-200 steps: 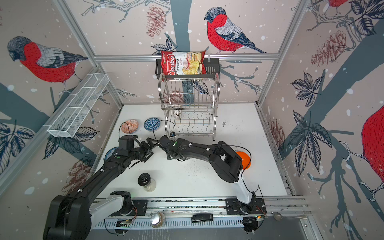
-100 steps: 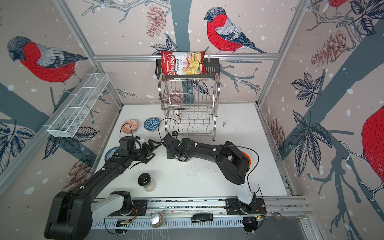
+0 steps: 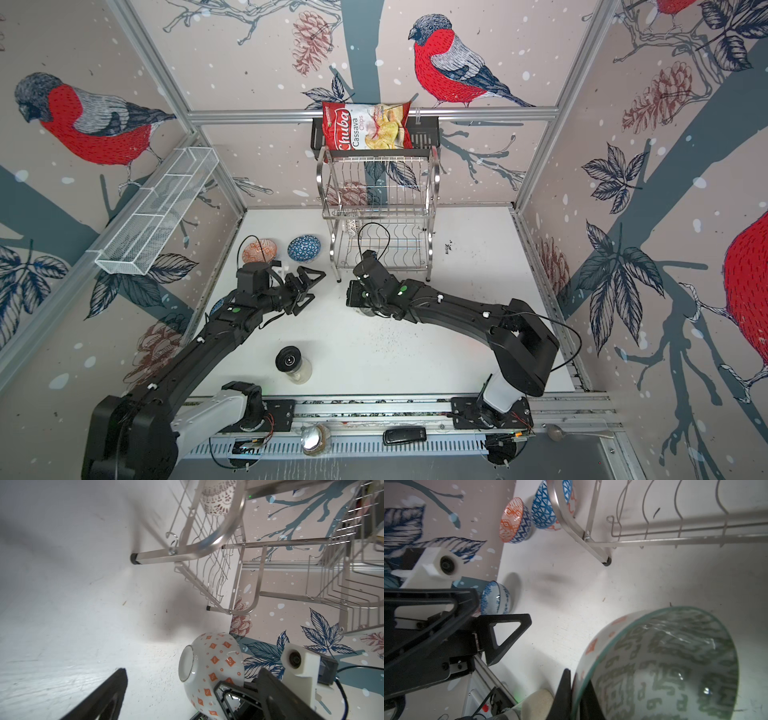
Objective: Load the bowls into the dish rack
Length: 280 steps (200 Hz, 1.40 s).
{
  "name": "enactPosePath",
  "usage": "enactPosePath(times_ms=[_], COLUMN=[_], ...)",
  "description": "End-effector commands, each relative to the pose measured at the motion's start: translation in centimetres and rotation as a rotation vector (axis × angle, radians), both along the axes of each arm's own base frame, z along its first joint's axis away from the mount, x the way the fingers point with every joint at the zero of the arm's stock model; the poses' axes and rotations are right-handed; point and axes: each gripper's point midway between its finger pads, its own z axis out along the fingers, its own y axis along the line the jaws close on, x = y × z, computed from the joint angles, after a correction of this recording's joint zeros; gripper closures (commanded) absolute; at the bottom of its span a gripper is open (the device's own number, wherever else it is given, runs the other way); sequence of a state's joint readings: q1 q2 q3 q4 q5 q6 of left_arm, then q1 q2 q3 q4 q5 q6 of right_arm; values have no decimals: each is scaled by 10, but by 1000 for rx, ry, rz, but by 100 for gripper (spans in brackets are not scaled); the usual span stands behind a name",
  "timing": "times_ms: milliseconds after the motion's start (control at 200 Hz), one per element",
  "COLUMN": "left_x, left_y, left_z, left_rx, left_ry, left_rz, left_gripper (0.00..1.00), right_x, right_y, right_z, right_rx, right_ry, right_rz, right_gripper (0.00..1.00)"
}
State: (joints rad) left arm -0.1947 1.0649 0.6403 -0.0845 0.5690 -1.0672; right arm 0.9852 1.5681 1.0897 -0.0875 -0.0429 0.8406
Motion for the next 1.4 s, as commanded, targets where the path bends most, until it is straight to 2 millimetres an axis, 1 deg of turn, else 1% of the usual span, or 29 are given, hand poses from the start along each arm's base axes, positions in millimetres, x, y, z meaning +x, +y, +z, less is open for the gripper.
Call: enactPosePath(times_ms=[0,65,145,240,335,405,590,675,700,755,810,895,985,1146,1276,1326,1396], left_x=[7,12,17,23,30,33,38,38,38,37,37,40,44,51,57,59,63], left_y=[1,1,1,-1,-3,-9,-13,-13,-14,-18,-20,-19,-21,-21,-22,-23,-22], left_z=[16,30,42,48,49,52,44,37,35,39,38,32,28,35,31,32,34], left_rx=[49,66,75,82,83,79,116,143,144,131,133,145,138,137,173,177,175], left_ry=[-17,-36,-57,-83,-97,-129,-173,-156,-145,-156,-167,-155,-147,-157,-142,-146,-153], left_rz=[-4,-7,-14,-25,-35,-61,-112,-131,-137,-155,-162,-157,-155,-139,-162,-167,-152], left_gripper=[3,3,3,3,3,3,3,3,3,3,3,3,3,3,3,3,3], right_x=[14,19,26,30,31,31,37,43,44,46,50,61,74,99,118,124,132], right_y=[7,-1,-15,-27,-32,-33,-44,-49,-49,-48,-44,-42,-46,-53,-52,-52,-45], right_z=[53,70,87,106,115,117,108,103,102,101,96,90,84,82,80,79,76], right_rx=[217,298,377,456,493,514,581,626,639,655,652,655,683,767,842,867,862], right_ry=[-106,-146,-196,-277,-351,-389,-475,-471,-467,-474,-472,-452,-429,-394,-349,-338,-329], right_rz=[-10,-27,-75,-92,-88,-81,-114,-142,-146,-145,-140,-146,-176,-185,-180,-187,-176], right_gripper=[100,99,100,100,100,100,100,100,100,100,100,100,100,100,100,100,100])
